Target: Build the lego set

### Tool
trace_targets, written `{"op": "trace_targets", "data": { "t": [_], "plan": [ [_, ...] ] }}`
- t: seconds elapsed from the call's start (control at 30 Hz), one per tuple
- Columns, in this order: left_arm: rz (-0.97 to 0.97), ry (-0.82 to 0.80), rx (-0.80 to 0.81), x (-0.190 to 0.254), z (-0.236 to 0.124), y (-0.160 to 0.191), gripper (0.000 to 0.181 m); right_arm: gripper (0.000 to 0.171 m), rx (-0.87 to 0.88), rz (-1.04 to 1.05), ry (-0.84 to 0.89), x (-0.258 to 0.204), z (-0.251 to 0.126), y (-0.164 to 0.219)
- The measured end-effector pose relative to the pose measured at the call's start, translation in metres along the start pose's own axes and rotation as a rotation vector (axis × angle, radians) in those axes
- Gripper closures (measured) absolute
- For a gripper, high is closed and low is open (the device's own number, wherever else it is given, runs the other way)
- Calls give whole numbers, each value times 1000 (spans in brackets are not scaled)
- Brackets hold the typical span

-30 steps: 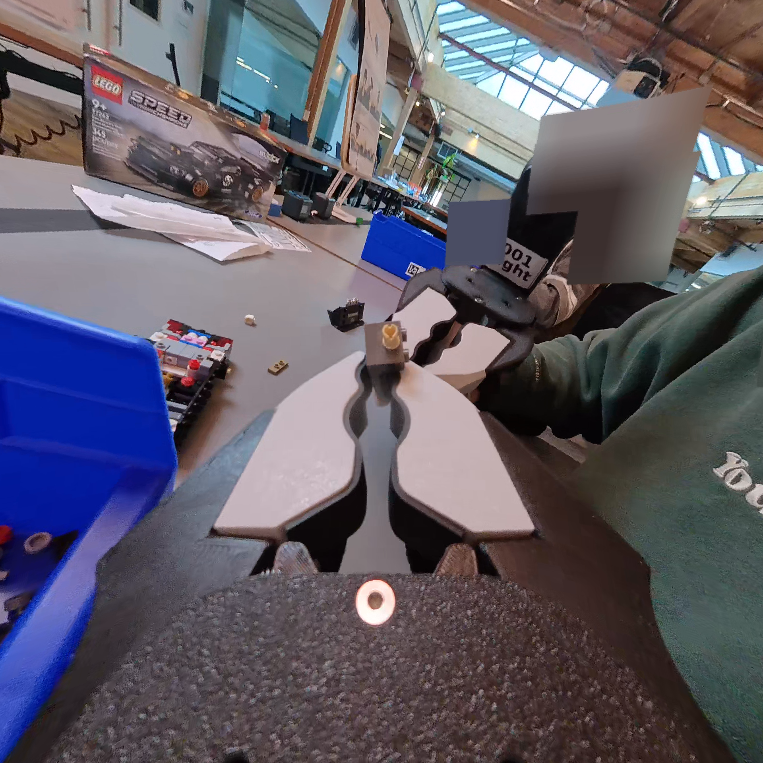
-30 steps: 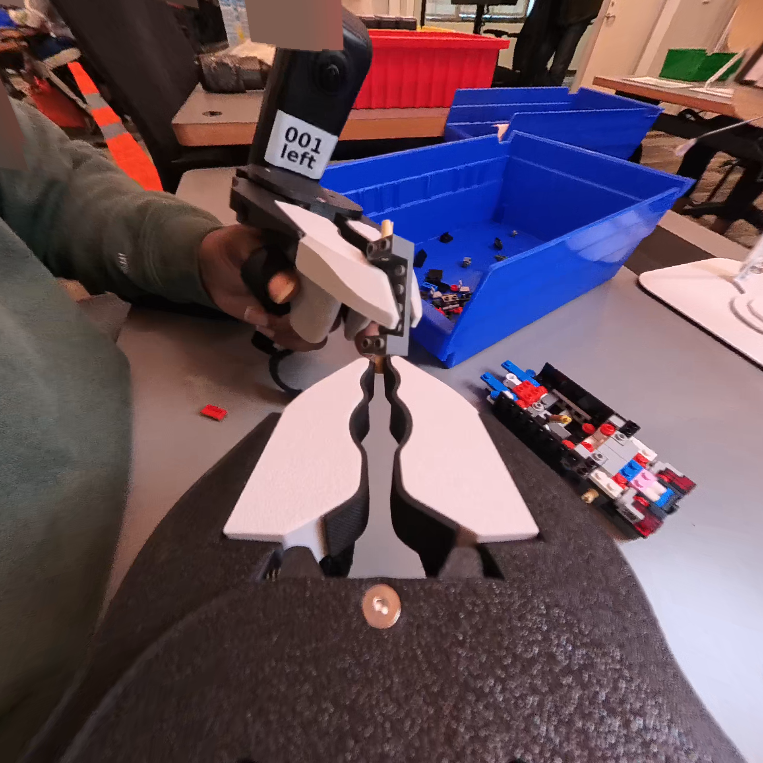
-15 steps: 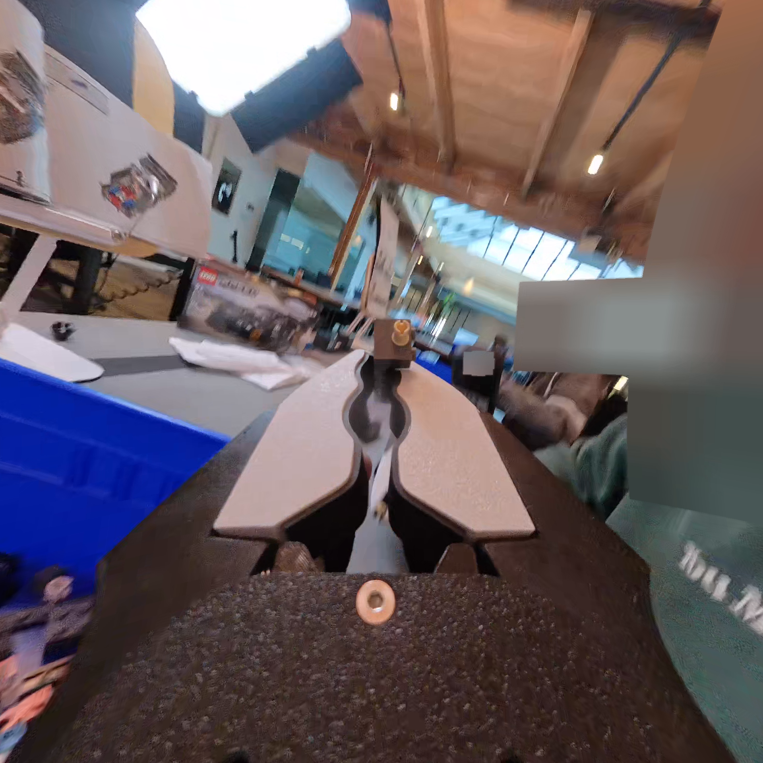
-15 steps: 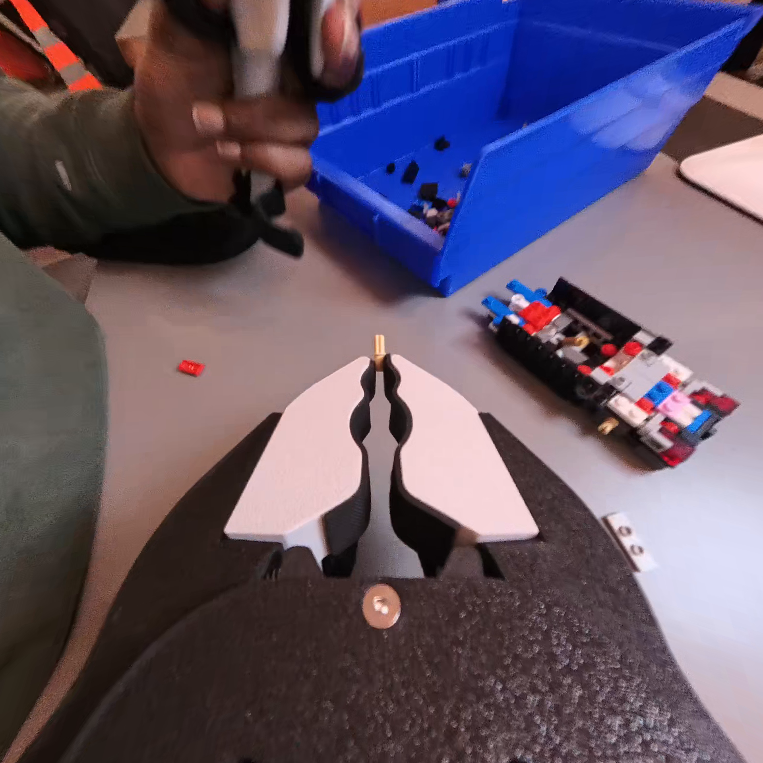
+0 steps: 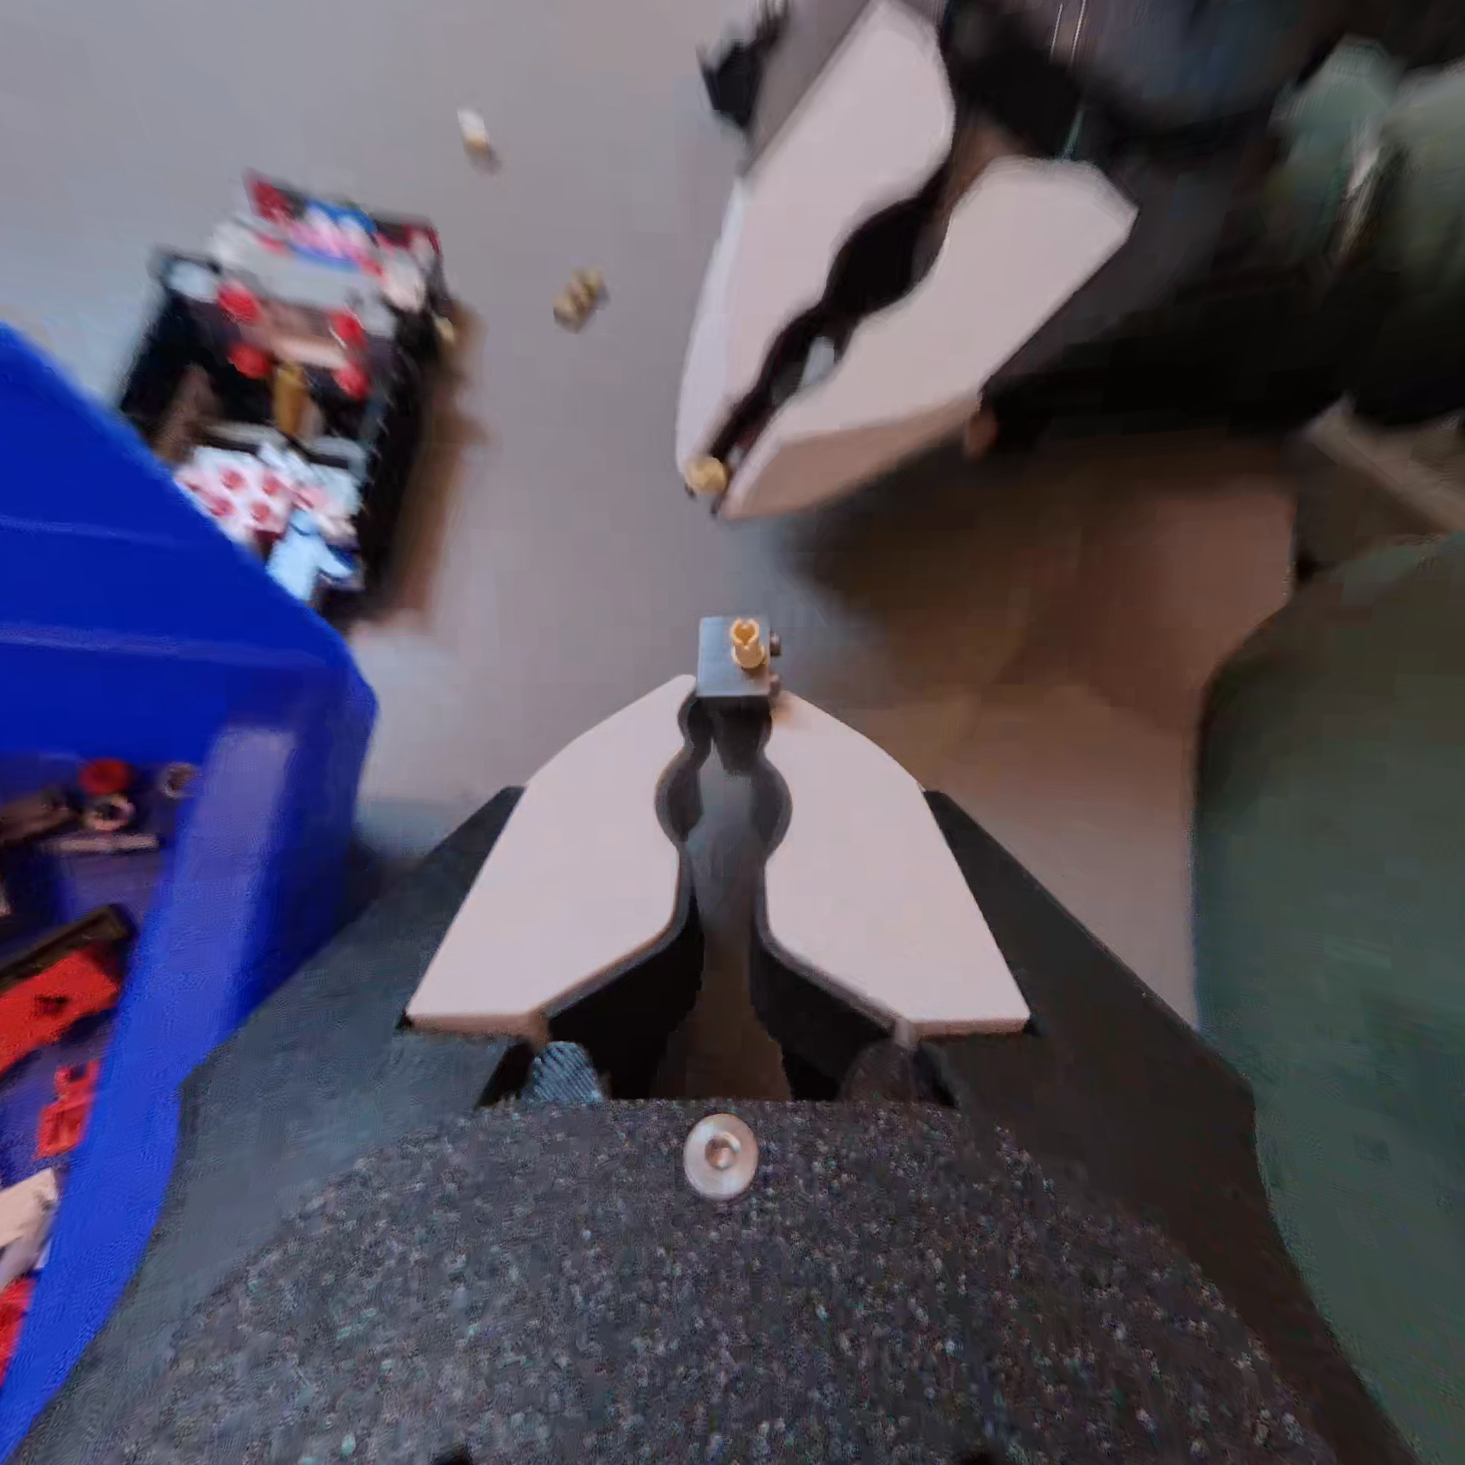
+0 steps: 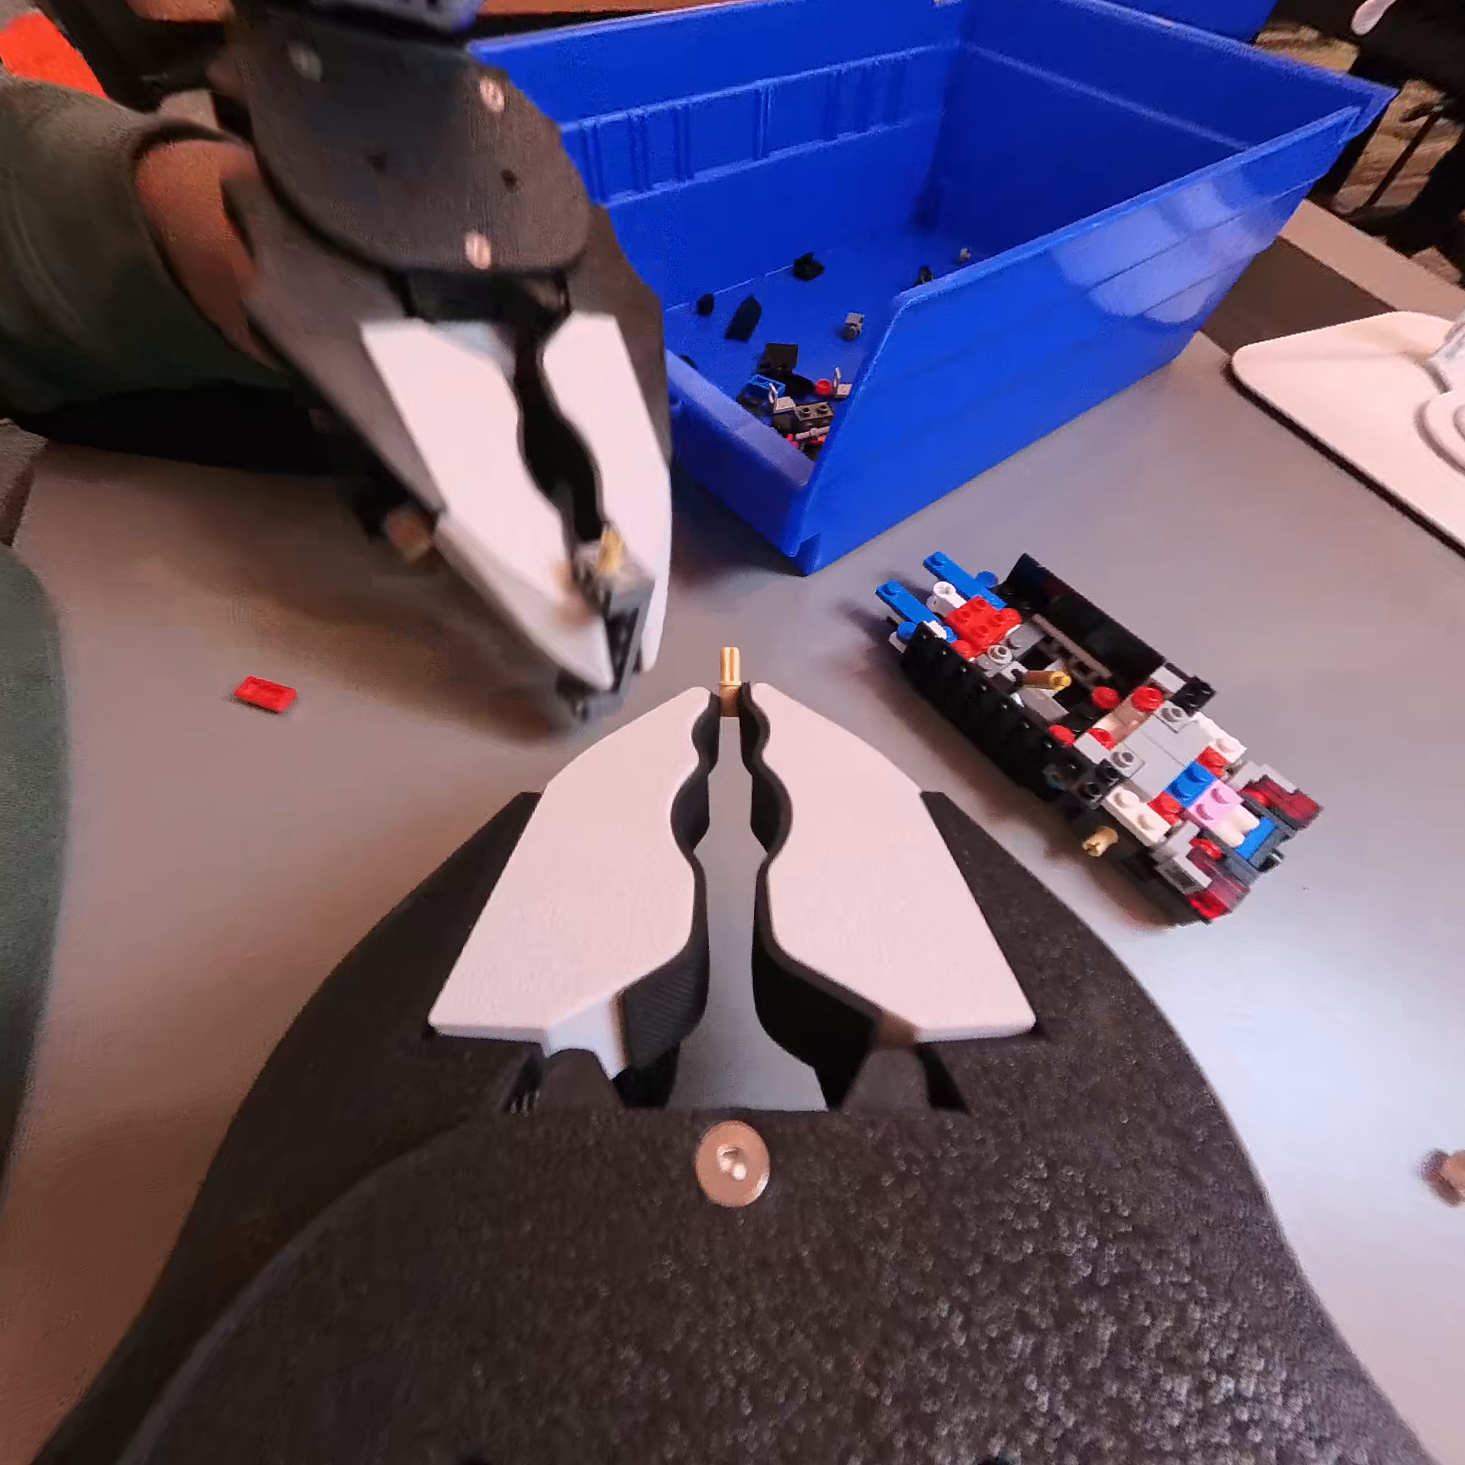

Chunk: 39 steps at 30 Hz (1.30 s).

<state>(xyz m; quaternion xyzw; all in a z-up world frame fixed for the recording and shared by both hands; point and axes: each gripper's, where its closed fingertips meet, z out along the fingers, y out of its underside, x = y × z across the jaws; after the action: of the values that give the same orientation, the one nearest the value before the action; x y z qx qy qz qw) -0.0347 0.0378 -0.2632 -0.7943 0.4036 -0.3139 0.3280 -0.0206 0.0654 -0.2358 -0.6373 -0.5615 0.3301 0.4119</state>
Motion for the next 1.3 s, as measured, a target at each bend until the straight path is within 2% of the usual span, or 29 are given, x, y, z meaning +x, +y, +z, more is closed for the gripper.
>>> {"op": "trace_targets", "data": {
  "t": [0.07,0.17,0.2,0.27,0.33,0.43,0.5,0.57,0.63,0.77,0.83,0.87,0.9,0.97,1.1,1.17,1.23,1.3],
  "plan": [
    [43,-4,-63,4,7,11,155,167,5,-13,4,-1,0,-2],
    [58,22,-30,10,4,4,131,167,20,-49,10,-4,-1,-5],
    [45,44,14,13,1,-3,129,167,26,-66,13,-6,-1,-7],
    [-12,73,130,13,-9,-22,132,166,36,-115,18,-10,-2,-10],
    [-59,71,213,8,-18,-35,142,166,42,-170,10,-17,-1,-12],
    [-96,128,234,14,-19,-38,157,166,53,-244,4,-29,0,-16],
    [-89,163,233,20,-19,-38,176,167,37,-289,28,-32,2,-15],
    [-60,149,214,21,-19,-37,176,166,46,-318,45,-32,2,-16],
    [-5,78,250,15,-29,-47,176,164,87,-293,79,-28,-1,-24],
    [116,-355,439,-41,-97,-81,176,144,38,-156,21,-23,1,-16],
    [86,-528,403,-71,-115,-72,176,139,-14,-88,-63,-32,6,-6],
    [50,-570,338,-83,-114,-61,172,137,-44,-68,-107,-39,10,-1],
    [17,-589,275,-91,-110,-50,151,134,-71,-62,-148,-46,12,3],
    [-11,-612,165,-100,-101,-33,125,134,-98,-82,-191,-59,15,6],
    [25,-655,115,-105,-97,-27,110,134,-112,-122,-205,-68,17,8],
    [68,-605,145,-96,-95,-33,115,134,-130,-120,-207,-68,18,12],
    [194,-447,179,-66,-85,-42,149,133,-153,-111,-206,-69,18,15],
    [263,-345,176,-43,-73,-42,158,133,-161,-100,-206,-76,21,13]
  ]
}}
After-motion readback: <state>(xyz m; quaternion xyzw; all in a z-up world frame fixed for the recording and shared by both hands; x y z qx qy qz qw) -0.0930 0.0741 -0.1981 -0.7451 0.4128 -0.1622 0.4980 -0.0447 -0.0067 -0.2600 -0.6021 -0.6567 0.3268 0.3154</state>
